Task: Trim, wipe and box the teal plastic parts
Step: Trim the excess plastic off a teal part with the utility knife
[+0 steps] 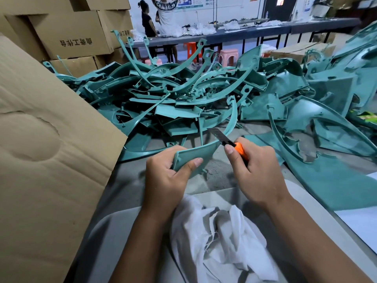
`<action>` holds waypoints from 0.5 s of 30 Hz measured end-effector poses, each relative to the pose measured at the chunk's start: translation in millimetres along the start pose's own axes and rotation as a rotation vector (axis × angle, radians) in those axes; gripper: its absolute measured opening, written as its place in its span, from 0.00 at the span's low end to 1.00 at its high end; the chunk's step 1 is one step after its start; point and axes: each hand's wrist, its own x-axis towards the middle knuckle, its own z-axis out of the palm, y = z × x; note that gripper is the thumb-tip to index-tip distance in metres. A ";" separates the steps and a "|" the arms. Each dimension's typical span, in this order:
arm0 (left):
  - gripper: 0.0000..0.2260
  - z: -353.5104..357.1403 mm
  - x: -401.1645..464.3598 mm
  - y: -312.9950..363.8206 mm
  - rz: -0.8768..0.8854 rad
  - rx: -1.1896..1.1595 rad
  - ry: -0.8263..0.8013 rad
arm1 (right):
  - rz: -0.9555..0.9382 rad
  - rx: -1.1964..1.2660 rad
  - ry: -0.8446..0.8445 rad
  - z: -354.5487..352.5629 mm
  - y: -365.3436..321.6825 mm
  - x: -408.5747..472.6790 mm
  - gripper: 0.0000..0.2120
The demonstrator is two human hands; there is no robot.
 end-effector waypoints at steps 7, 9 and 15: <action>0.05 -6.7 -1.3 4.7 -0.165 -0.192 -0.018 | 0.040 0.007 0.101 -3.2 11.3 4.8 0.21; 0.05 -8.0 -1.1 6.2 -0.206 -0.227 0.002 | 0.061 -0.004 0.143 -6.7 18.5 6.4 0.21; 0.09 -27.9 3.6 7.8 -0.285 -0.225 -0.107 | 0.232 -0.166 0.201 -15.3 45.7 11.8 0.25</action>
